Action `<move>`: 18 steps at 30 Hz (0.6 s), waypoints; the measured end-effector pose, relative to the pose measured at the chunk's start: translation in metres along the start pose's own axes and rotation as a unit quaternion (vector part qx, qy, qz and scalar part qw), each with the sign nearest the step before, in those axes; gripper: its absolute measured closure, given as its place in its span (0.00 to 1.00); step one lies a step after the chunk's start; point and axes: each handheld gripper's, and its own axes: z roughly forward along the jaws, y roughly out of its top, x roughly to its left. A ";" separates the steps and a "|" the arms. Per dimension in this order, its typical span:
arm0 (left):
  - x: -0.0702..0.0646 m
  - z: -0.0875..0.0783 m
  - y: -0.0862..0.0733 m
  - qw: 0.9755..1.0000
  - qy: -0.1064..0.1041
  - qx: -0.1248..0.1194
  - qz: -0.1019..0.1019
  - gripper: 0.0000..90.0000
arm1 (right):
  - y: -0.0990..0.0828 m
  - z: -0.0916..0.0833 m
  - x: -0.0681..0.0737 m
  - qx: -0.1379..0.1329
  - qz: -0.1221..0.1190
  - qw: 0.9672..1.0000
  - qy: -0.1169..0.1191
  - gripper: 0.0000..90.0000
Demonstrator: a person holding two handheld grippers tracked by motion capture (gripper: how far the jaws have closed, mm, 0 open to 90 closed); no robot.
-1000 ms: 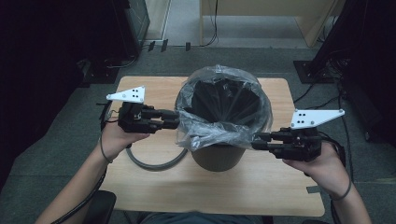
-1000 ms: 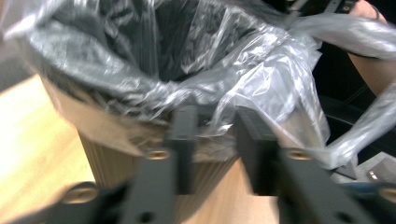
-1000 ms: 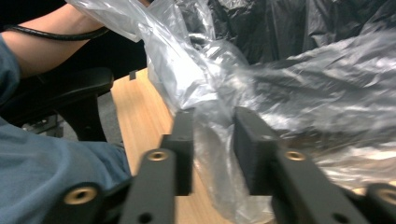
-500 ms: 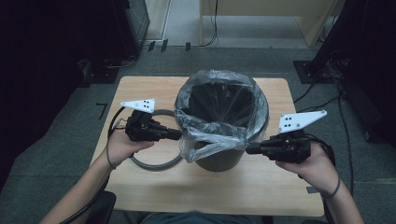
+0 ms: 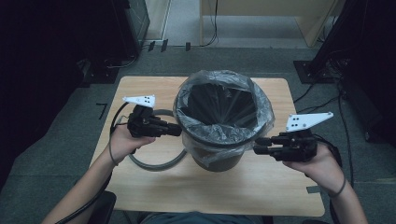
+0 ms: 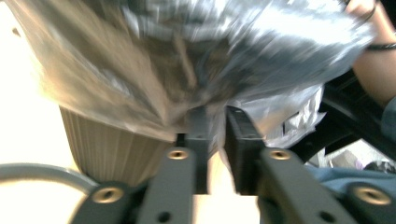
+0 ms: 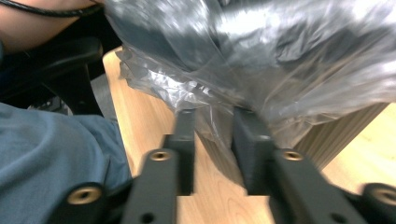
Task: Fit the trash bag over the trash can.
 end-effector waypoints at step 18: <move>0.024 -0.028 0.049 0.997 0.054 -0.032 0.033 0.59 | 0.036 -0.031 -0.018 -0.073 -0.005 0.994 -0.082 0.65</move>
